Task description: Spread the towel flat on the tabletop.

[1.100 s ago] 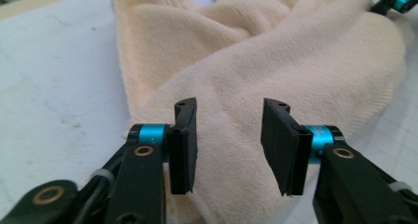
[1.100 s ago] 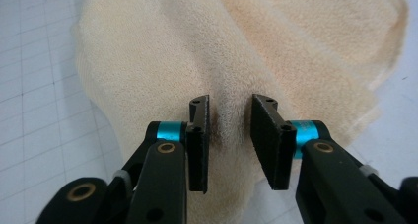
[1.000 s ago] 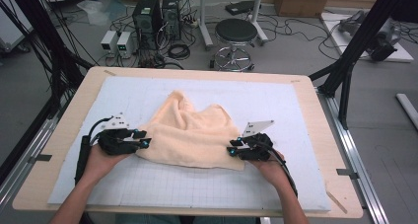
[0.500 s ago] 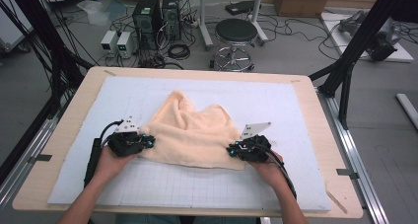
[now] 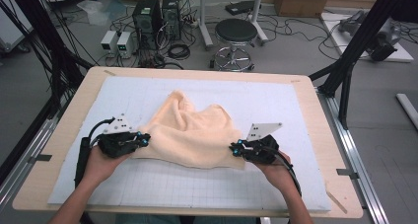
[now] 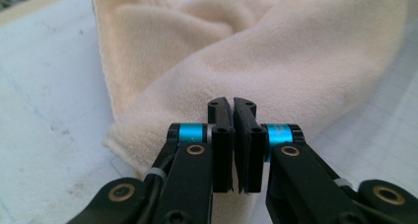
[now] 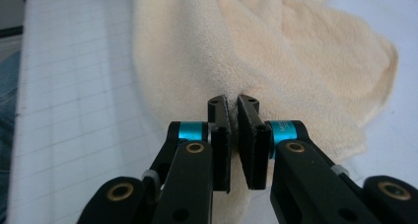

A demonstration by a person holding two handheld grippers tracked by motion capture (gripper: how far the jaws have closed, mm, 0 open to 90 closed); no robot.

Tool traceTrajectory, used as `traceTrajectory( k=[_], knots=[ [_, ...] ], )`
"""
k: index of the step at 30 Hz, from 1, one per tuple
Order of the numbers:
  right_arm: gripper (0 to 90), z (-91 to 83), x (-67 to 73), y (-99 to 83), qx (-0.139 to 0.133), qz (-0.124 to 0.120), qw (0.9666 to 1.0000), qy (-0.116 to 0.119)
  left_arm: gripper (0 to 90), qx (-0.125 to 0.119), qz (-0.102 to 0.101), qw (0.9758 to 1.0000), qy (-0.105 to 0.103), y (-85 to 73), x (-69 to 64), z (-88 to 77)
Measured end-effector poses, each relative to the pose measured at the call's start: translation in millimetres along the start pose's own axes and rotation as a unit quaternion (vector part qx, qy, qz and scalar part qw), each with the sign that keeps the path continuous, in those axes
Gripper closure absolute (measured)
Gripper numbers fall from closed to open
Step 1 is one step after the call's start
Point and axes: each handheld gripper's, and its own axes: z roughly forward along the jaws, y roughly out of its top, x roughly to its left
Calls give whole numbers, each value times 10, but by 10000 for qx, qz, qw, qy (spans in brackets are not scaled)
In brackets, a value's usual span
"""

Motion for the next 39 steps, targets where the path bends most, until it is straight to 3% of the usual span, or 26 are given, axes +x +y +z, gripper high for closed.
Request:
traceTrajectory(
  k=[4, 7, 10, 12, 15, 20, 23, 26, 29, 31, 34, 37, 39],
  knots=[
    [846, -179, 219, 121, -42, -313, 9995, 28, 860, -122, 221, 9997, -9, 69, -175, -301],
    [846, -351, 408, 151, -175, -403, 9989, 142, 860, -185, 319, 9993, -97, 39, -310, -548],
    [837, -541, 632, 156, -235, -489, 9980, 329, 859, -190, 346, 9988, -288, -37, -439, -768],
    [784, -643, 753, 152, -337, -463, 9969, 549, 849, -163, 283, 9981, -514, -114, -521, -888],
    [729, -722, 827, 142, -438, -409, 9963, 610, 738, -158, 237, 9981, -545, -191, -532, -941],
    [667, -544, 674, 110, -252, -341, 9985, 353, 647, -176, 101, 9987, -466, -274, -393, -737],
    [631, -301, 487, 52, -66, -295, 9993, 214, 624, -156, 41, 9989, -447, -319, -267, -493],
    [596, -64, 304, -16, 25, -177, 9996, 213, 603, -134, -143, 9987, -479, -379, -141, -203],
    [568, 200, 162, -102, 310, -72, 9991, 295, 581, 184, -111, 9983, -538, -460, -76, 52],
    [568, 305, 152, -141, 474, -175, 9983, 289, 585, 427, -20, 9978, -507, -513, -71, 184],
    [641, 377, 147, -191, 589, -223, 9977, 260, 686, 585, 96, 9968, -534, -541, -84, 277],
    [806, 378, 153, -230, 590, -154, 9976, 319, 803, 621, 161, 9967, -506, -525, -118, 250],
    [834, 349, 191, -228, 613, -222, 9973, 350, 825, 577, 172, 9970, -489, -522, -168, 175]
  ],
)
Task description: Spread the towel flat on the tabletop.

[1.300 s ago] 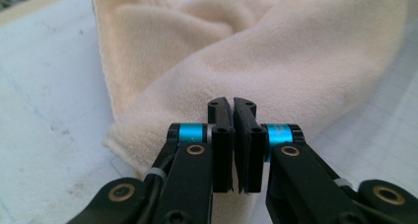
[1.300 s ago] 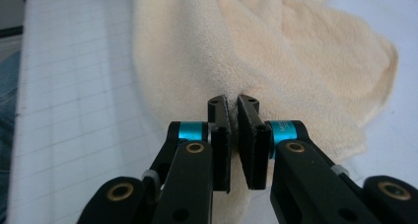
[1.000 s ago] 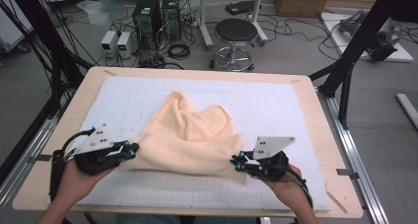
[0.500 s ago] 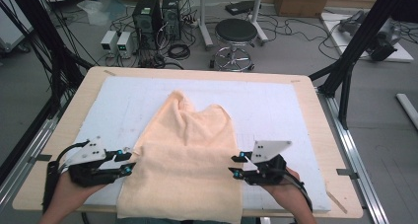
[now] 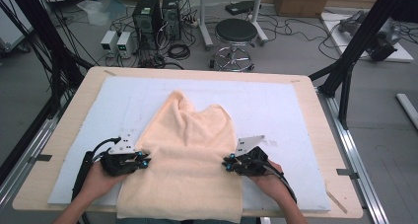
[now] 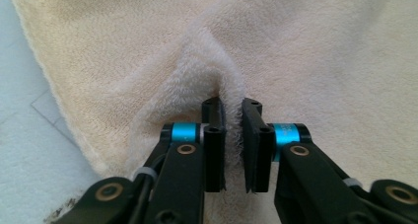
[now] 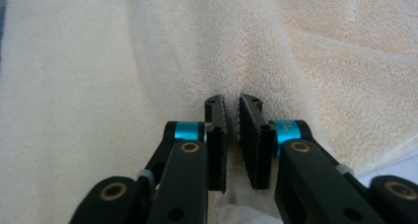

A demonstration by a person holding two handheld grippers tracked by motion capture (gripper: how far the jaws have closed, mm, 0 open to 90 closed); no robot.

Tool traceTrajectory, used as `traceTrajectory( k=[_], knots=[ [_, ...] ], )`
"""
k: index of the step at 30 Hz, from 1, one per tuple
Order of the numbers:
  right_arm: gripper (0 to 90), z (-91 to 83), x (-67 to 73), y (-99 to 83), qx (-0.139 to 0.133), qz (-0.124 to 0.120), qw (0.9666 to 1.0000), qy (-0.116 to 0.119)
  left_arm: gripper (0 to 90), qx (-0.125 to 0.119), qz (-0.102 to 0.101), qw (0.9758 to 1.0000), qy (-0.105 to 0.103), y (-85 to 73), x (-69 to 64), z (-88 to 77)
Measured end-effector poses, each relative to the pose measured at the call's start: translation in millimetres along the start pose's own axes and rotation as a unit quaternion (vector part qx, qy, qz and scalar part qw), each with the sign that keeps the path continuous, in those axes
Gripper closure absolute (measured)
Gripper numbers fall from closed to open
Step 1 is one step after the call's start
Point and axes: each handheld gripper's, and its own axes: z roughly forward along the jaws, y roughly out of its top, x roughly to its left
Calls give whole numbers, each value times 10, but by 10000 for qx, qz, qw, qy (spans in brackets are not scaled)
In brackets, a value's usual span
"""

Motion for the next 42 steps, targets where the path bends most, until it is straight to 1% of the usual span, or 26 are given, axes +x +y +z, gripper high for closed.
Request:
traceTrajectory(
  k=[1, 3, 6, 9, 10, 11, 12, 14, 17, 19, 20, 21, 22, 23, 24, 25, 27, 30, 33, 34, 35, 36, 37, 38, 40, 42],
  knots=[
    [840, -32, 29, 8, -41, -25, 10000, 46, 829, -51, -12, 10000, 5, -6, -24, -32],
    [844, -99, 108, 14, -82, -92, 9998, 138, 832, -159, -58, 9998, -103, -28, -102, -150],
    [844, -205, 286, 11, -126, -231, 9994, 223, 834, -229, 32, 9995, -195, -51, -238, -328],
    [843, -323, 485, -2, -255, -284, 9987, 334, 834, -260, 115, 9992, -293, -63, -382, -489],
    [841, -366, 552, -2, -271, -292, 9985, 362, 833, -259, 119, 9989, -367, -65, -423, -540],
    [836, -406, 606, 2, -313, -308, 9981, 440, 829, -279, 121, 9986, -422, -69, -460, -582],
    [820, -443, 653, 6, -359, -347, 9977, 451, 820, -294, 151, 9983, -472, -66, -486, -624],
    [769, -515, 712, 21, -416, -346, 9975, 464, 762, -373, 150, 9980, -479, -55, -512, -691],
    [710, -608, 680, 69, -557, -311, 9973, 365, 658, -496, 132, 9978, -412, -14, -471, -735],
    [682, -639, 594, 123, -596, -276, 9976, 220, 625, -587, 73, 9977, -332, 22, -386, -713],
    [669, -638, 545, 149, -618, -261, 9975, 206, 618, -629, 47, 9976, -300, 30, -352, -693],
    [657, -626, 504, 167, -637, -243, 9975, 180, 609, -669, -9, 9975, -244, 45, -292, -643],
    [653, -591, 432, 193, -609, -191, 9979, 108, 602, -667, -22, 9976, -206, 52, -253, -603],
    [650, -559, 385, 206, -561, -169, 9983, 70, 602, -691, -96, 9974, -165, 57, -202, -538],
    [646, -501, 313, 212, -519, -187, 9985, -10, 602, -676, -159, 9974, -175, 59, -135, -451],
    [645, -416, 234, 206, -426, -138, 9990, -26, 602, -656, -188, 9975, -178, 58, -89, -376],
    [637, -263, 107, 171, -270, -150, 9995, -78, 602, -516, -215, 9983, -134, 45, -2, -220],
    [611, -77, -39, 85, 10, 124, 9999, 7, 588, -165, -267, 9994, -156, -1, 102, -10],
    [594, 65, -96, -7, 315, 333, 9989, 49, 583, 233, -250, 9992, -208, -50, 130, 136],
    [602, 103, -102, -33, 350, 310, 9989, 56, 604, 217, -131, 9995, -176, -65, 118, 150],
    [636, 104, -101, -49, 245, 352, 9991, 33, 635, 180, -88, 9997, -131, -67, 112, 149],
    [706, 98, -109, -51, 252, 386, 9989, 27, 690, 222, -100, 9996, -167, -54, 119, 147],
    [801, 87, -119, -53, 256, 383, 9989, 97, 750, 250, -83, 9995, -152, -41, 118, 147],
    [845, 79, -117, -50, 273, 356, 9990, 81, 801, 264, -73, 9995, -139, -31, 113, 150],
    [865, 55, -111, -36, 364, 247, 9990, -41, 841, 262, -62, 9996, -71, -3, 104, 154],
    [869, -30, -122, -30, 455, 185, 9985, -244, 853, 153, -123, 9998, -9, 31, 112, 156]
  ],
)
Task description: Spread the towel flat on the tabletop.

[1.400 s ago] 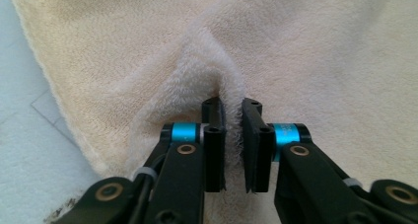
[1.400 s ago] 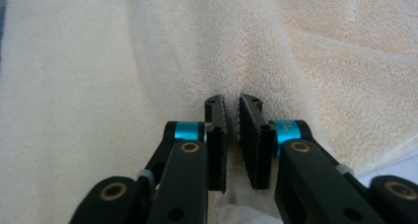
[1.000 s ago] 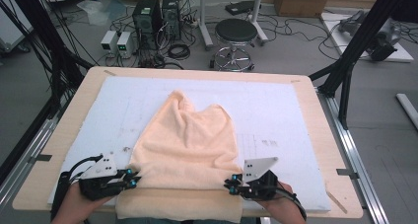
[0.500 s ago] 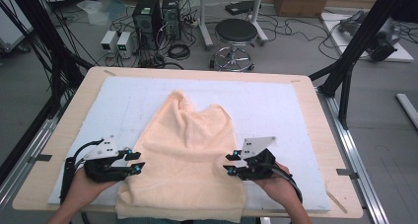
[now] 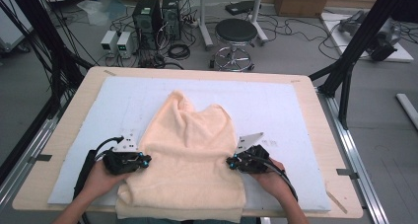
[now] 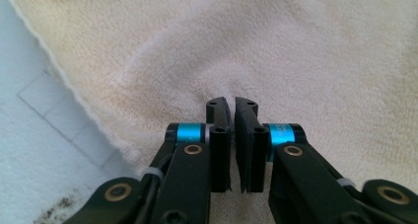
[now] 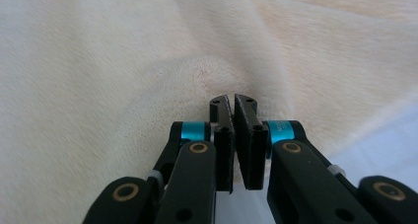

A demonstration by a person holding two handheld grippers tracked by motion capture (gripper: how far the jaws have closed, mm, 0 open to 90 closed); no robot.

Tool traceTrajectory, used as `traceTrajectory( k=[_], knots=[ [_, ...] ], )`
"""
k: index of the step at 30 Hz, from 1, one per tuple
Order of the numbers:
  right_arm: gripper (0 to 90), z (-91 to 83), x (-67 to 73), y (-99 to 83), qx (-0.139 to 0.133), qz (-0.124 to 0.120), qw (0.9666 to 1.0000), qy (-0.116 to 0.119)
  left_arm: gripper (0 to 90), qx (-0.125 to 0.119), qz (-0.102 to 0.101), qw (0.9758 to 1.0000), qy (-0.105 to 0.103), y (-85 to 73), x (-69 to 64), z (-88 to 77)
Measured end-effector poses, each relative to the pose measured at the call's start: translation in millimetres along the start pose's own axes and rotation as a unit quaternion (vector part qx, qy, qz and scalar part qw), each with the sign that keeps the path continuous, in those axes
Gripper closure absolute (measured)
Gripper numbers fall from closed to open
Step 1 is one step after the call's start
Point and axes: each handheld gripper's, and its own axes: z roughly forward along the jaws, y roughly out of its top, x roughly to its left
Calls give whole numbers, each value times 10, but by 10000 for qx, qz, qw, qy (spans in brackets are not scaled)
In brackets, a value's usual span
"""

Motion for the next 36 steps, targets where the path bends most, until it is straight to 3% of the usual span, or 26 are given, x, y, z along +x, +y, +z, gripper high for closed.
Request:
traceTrajectory(
  k=[3, 6, 9, 12, 14, 19, 26, 33, 36],
  knots=[
    [871, -168, -114, -31, -180, 173, 9995, -192, 860, -239, -178, 9995, 58, 97, 42, 26],
    [871, -304, -234, -1, -288, 278, 9981, -464, 861, -394, -213, 9987, 259, 258, 88, 86],
    [869, -311, -352, 23, -288, 372, 9968, -653, 860, -472, -298, 9970, 537, 387, 181, 190],
    [844, -235, -466, 0, -287, 534, 9957, -703, 815, -494, -628, 9947, 652, 383, 305, 273],
    [813, -205, -487, 0, -310, 600, 9952, -708, 740, -479, -795, 9943, 531, 348, 360, 254],
    [684, -317, -398, 18, -666, 564, 9951, -476, 660, -574, -536, 9961, 414, 276, 306, 27],
    [585, -419, 40, -33, -1022, 222, 9945, 65, 620, -619, -221, 9978, 5, 51, 51, -209],
    [529, -268, 390, -79, -770, -12, 9947, 676, 558, -360, 3, 9982, -481, -114, -151, -222],
    [529, -143, 428, -63, -437, -178, 9964, 707, 546, -138, 173, 9978, -628, -163, -209, -172]
  ],
)
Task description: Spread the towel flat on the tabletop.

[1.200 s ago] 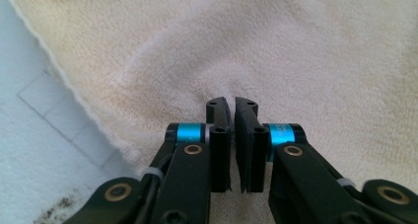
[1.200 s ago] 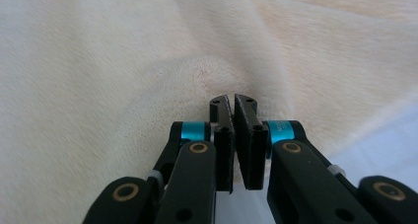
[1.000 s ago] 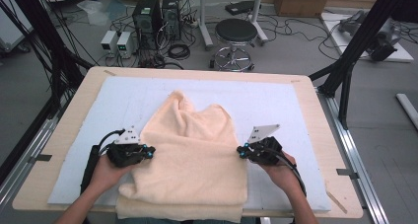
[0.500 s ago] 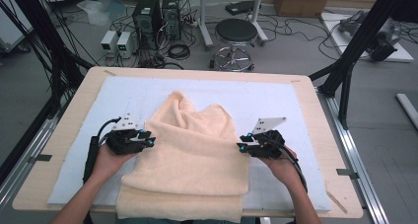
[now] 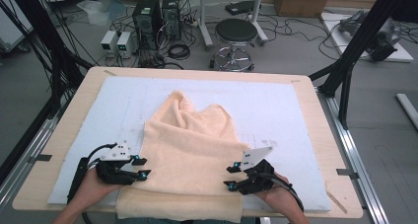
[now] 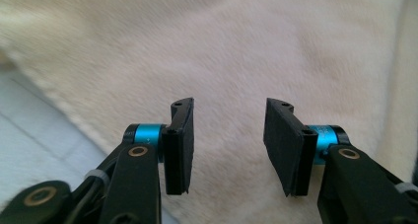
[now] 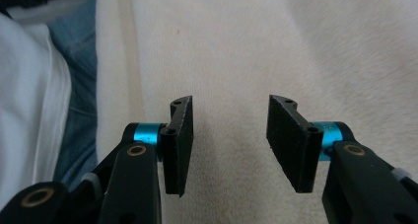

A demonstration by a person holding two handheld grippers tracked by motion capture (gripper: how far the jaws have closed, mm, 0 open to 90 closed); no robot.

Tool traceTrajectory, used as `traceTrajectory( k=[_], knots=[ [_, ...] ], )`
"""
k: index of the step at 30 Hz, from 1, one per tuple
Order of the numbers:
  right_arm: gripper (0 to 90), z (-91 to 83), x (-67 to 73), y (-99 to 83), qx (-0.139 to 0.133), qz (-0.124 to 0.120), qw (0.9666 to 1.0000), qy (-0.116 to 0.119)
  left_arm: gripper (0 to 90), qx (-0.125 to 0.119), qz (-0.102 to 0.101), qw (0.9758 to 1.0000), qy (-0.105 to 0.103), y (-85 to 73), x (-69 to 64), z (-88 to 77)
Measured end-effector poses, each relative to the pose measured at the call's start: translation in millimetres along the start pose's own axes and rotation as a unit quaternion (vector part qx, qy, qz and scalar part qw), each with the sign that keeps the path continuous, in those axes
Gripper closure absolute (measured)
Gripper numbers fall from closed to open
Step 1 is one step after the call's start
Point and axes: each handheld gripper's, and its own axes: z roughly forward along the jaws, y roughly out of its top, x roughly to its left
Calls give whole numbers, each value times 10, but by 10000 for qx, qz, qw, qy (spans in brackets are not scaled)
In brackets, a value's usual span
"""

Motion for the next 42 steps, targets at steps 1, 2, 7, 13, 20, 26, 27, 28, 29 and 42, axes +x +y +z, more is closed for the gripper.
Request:
traceTrajectory(
  k=[1, 2, 7, 13, 20, 26, 27, 28, 29, 42],
  knots=[
    [532, 44, -15, -7, 72, -33, 10000, -13, 546, 78, 34, 10000, -32, -20, -14, 22],
    [542, 85, -27, -19, 156, 0, 9999, 19, 546, 155, 64, 9998, -72, -38, -23, 44],
    [813, 126, -55, -33, 148, 46, 9994, 313, 826, 103, 179, 9998, -56, -34, -33, 40],
    [811, 12, -128, 154, 52, -35, 10000, 40, 850, -309, -116, 9994, 126, 123, 83, -36],
    [785, 73, -524, 309, 3, 276, 9991, -333, 849, -385, -610, 9961, 517, 263, 363, 108],
    [678, 108, -673, 236, 13, 713, 9973, -173, 670, -335, -794, 9955, 407, 257, 407, 160],
    [668, 68, -644, 241, -51, 648, 9976, -231, 632, -392, -729, 9959, 375, 261, 376, 133],
    [646, 21, -621, 244, -139, 578, 9979, -262, 592, -436, -678, 9963, 313, 262, 344, 103],
    [628, -29, -595, 244, -262, 530, 9978, -314, 558, -446, -616, 9967, 273, 262, 310, 72],
    [586, -141, -265, 62, -135, -176, 9991, -364, 474, -196, -341, 9991, 166, 86, 165, -50]
  ],
)
